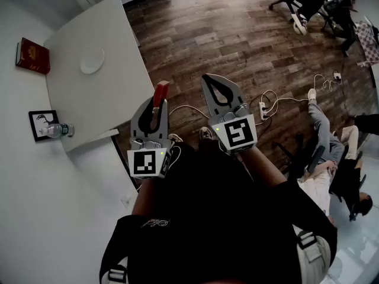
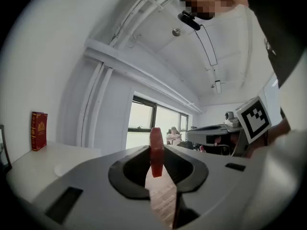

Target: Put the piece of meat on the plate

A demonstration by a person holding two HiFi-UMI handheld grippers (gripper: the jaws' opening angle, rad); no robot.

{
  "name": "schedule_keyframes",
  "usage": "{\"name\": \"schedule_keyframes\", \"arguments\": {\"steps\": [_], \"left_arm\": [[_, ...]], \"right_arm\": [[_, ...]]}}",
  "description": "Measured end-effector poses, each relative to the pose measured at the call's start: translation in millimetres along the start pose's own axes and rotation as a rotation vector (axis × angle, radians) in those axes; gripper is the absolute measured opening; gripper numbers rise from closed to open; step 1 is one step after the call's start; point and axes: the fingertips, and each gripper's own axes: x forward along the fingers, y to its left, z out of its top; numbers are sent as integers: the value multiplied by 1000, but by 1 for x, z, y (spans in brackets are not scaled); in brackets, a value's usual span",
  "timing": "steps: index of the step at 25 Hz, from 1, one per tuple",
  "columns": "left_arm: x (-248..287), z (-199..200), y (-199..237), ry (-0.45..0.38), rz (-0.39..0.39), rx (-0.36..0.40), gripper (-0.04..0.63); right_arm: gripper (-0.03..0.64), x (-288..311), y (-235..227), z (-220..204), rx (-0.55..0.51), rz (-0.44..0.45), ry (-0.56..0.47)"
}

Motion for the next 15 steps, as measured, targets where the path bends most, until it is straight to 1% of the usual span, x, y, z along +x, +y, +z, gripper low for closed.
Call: {"name": "schedule_keyframes", "arguments": {"steps": [3,7,10,12,15], "left_arm": [[0,1,5,24,-7,5,85],[-4,0,10,-2,-32,-6,84],[-5,-7,20,4,-33,-21,85],[-5,-14,24,19,-35,-34,85],[1,-21,22,32,-46,-40,85]], "right_arm": [[21,1,3,-1,-6,-11,10],[21,-5,-4,-6,-36,-30,45],[21,-6,-8,-11,-52,-27,60],[21,-7,-7,-11,-41,-21,63],[21,-9,-11,-14,-5,-38,63]]}}
